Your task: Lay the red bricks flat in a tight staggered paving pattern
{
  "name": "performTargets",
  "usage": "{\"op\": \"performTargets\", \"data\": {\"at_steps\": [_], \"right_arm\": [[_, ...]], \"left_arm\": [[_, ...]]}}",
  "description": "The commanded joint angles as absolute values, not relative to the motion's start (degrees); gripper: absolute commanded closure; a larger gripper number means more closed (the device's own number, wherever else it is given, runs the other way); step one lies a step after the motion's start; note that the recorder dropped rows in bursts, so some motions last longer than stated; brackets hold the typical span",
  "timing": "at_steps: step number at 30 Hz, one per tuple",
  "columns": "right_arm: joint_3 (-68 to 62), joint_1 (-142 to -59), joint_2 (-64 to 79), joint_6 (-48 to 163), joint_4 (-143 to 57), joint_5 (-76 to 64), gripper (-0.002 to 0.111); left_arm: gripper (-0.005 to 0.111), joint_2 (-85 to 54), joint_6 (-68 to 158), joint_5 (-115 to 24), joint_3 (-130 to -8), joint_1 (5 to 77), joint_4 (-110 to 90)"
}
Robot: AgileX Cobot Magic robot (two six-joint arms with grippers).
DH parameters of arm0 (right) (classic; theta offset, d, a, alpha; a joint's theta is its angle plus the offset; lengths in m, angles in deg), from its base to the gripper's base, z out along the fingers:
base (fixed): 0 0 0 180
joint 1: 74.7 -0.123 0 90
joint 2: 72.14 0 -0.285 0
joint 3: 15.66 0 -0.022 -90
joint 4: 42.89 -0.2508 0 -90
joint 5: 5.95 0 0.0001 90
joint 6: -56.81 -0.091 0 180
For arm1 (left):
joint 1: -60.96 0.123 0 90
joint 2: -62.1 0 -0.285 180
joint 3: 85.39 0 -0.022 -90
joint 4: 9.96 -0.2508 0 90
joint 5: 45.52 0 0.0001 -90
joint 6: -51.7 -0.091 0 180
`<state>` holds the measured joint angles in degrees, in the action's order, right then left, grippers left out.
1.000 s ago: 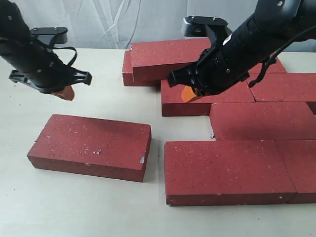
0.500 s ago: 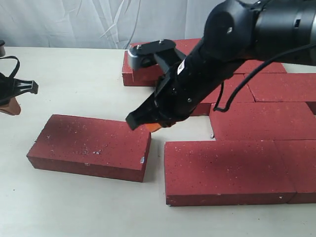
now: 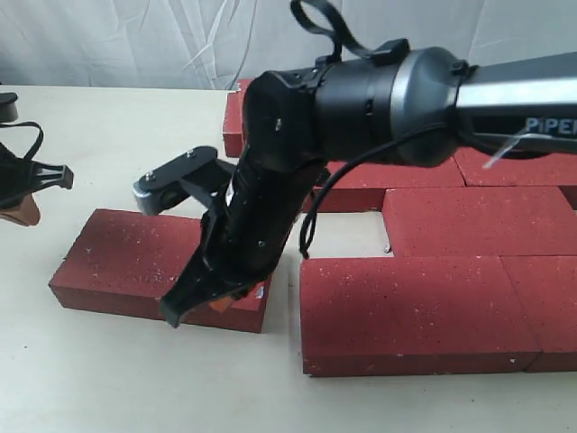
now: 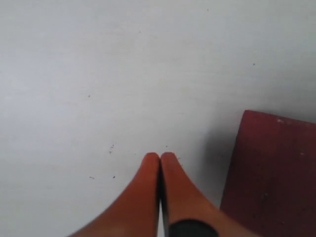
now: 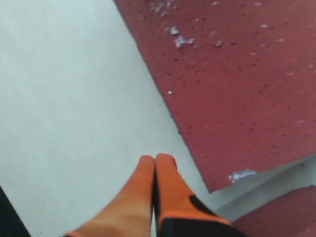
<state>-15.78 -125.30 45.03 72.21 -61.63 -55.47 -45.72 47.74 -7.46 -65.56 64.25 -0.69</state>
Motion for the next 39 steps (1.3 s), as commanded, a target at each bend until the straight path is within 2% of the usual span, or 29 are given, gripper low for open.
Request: {"op": "performTargets", "data": {"at_steps": [1,18,39], "right_arm": [[-16.18,-127.39,46.74,72.7,-59.93,-56.05,0.109],[-16.18,-127.78,50.81,63.31,-50.31,-52.38,0.109],[-16.18,-127.78,51.27,50.42,-37.83,-49.93,0.109]], "left_arm": [[0.107,-48.54,47.61,-8.12,-65.28,64.17,-0.2],[0.107,-49.69,45.34,-9.61,-65.28,56.74,2.41],[0.107,-49.69,40.99,-13.65,-65.28,56.75,12.55]]}}
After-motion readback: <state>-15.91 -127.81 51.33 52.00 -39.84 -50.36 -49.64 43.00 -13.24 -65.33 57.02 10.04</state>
